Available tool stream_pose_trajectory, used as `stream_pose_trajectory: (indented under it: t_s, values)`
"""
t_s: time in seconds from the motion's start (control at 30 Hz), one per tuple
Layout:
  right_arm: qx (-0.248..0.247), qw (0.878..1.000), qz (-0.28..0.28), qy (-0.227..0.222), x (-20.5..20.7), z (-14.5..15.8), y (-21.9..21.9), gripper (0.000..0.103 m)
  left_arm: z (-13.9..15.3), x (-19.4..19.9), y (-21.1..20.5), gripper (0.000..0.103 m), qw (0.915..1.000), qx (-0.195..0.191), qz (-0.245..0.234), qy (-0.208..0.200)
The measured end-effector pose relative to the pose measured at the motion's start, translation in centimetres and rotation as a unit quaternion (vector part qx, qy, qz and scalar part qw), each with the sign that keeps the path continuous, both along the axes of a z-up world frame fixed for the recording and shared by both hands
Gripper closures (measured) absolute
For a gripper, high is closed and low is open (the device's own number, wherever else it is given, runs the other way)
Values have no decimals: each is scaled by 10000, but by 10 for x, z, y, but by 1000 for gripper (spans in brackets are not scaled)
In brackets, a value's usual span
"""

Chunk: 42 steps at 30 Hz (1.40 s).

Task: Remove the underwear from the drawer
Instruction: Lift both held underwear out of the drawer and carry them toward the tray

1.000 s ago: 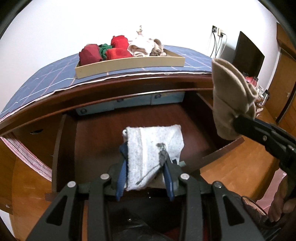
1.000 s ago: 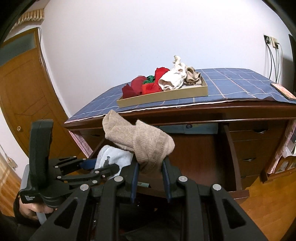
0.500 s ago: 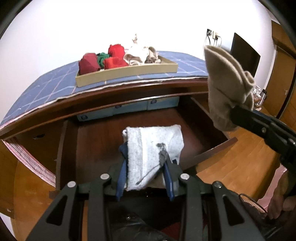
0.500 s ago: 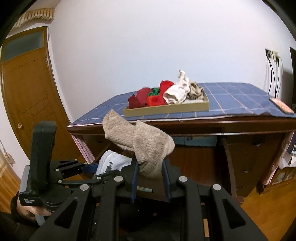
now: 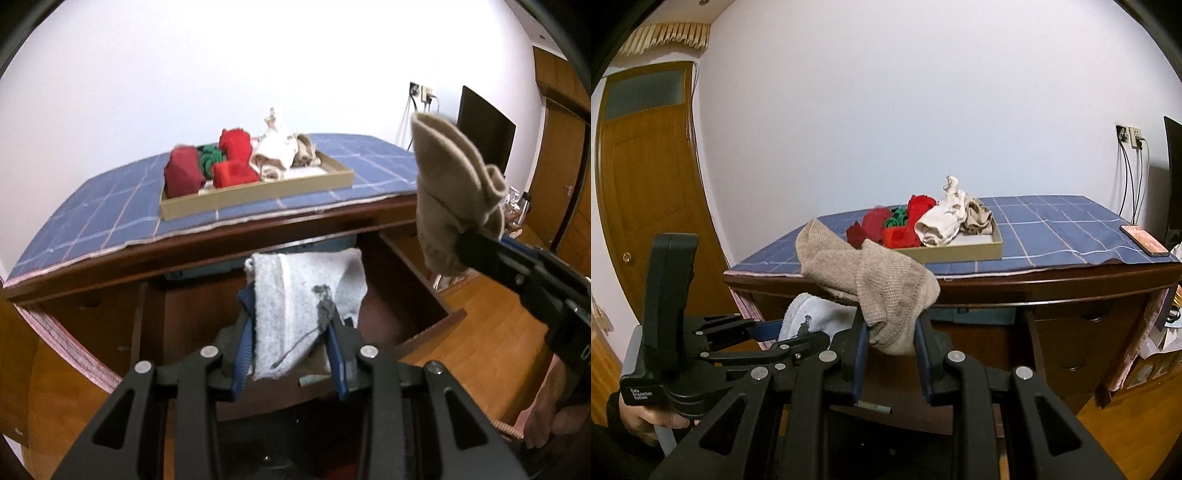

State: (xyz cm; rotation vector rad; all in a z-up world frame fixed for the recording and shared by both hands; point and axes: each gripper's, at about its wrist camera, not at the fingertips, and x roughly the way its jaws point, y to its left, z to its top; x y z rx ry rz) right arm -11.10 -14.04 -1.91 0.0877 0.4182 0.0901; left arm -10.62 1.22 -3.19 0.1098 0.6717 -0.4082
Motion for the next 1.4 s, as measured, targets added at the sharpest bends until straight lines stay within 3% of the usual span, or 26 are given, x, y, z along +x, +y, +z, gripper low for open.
stream_pose_trajectory:
  t_s: [0.53,1.03,1.4]
  values:
    - [5,9990,-255,-362,4,17,-6,77,21,17,-15,68,9997,-88,-54,-205]
    - [167,9988,-463,7,54,-1,-35,77,-3,68,-23,68,9995,-140,-17,288]
    - [21,9986,-538,-8,106,11,-54,77,19,116,-29,68,9995,-289,67,127]
